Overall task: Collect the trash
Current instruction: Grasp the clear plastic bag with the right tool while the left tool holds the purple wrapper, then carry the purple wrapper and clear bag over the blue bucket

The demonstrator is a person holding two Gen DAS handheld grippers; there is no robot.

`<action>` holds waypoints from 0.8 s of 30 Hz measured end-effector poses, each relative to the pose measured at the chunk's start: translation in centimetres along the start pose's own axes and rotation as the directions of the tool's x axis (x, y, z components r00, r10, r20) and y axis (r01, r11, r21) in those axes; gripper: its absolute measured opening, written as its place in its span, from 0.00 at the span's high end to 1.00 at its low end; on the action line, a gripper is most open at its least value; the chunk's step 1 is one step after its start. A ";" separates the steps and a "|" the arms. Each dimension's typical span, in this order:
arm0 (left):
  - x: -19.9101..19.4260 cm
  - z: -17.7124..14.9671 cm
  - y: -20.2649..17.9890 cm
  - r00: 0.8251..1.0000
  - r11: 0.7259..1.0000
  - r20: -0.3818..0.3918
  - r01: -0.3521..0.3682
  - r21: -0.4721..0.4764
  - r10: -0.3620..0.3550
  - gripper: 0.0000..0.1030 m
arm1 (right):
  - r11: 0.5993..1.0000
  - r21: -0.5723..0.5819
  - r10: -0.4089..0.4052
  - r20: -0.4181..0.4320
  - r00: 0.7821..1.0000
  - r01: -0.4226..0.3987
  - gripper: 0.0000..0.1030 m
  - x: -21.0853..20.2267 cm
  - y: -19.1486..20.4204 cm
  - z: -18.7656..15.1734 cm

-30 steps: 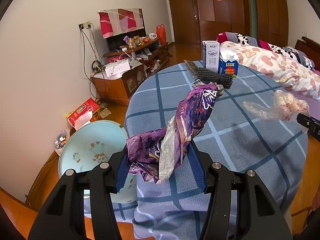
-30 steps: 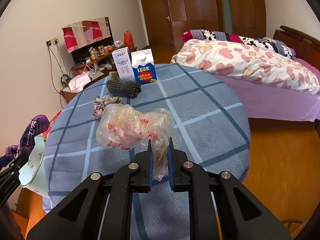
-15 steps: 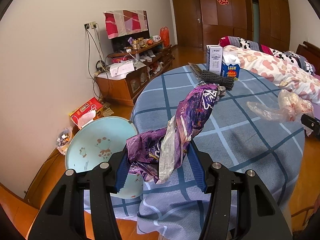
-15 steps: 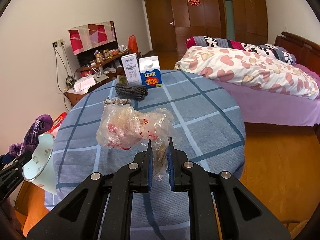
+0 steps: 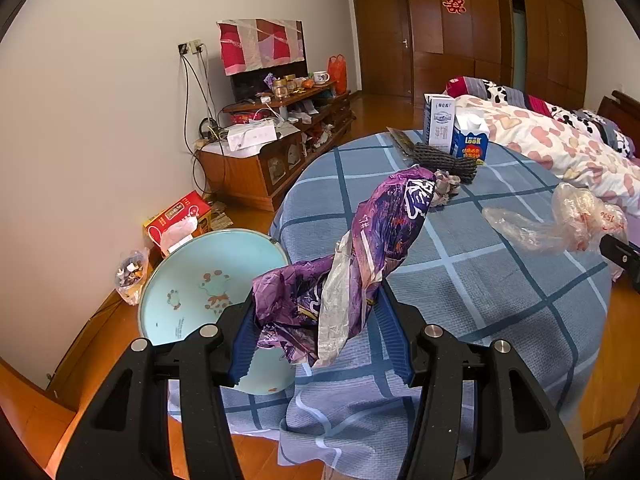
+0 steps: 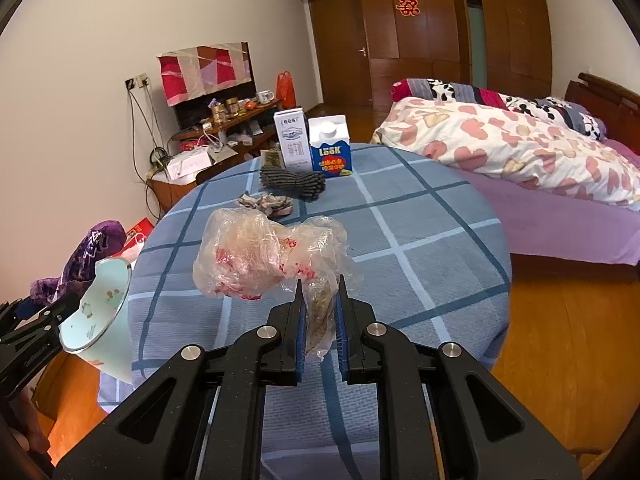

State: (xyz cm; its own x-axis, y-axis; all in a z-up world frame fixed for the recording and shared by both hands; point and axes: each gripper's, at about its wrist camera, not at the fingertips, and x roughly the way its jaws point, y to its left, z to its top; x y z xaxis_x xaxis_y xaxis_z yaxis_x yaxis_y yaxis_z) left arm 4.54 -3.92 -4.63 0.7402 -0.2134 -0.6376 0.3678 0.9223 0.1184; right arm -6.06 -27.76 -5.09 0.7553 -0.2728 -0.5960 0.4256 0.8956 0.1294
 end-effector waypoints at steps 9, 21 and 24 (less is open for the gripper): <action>-0.3 0.1 1.3 1.000 1.000 0.003 -0.018 -0.014 0.018 0.48 | 0.999 -0.022 0.025 0.006 1.000 -0.025 0.87 0.1 1.6 0.1; -0.1 0.2 3.5 0.998 0.997 0.001 -0.059 -0.050 0.059 0.48 | 0.996 -0.059 0.067 0.004 0.998 -0.066 0.87 0.6 4.2 0.4; -0.1 0.3 4.3 0.997 0.995 0.001 -0.071 -0.063 0.071 0.48 | 0.994 -0.073 0.082 0.001 0.997 -0.081 0.87 0.9 5.0 0.5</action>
State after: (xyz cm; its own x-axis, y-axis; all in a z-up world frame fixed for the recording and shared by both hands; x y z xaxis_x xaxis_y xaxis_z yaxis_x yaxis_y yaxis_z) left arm 6.23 -0.03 -3.89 0.7652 -0.1473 -0.6268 0.2782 0.9536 0.1156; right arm -3.01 -23.73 -4.60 0.7880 -0.1991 -0.5825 0.3251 0.9382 0.1190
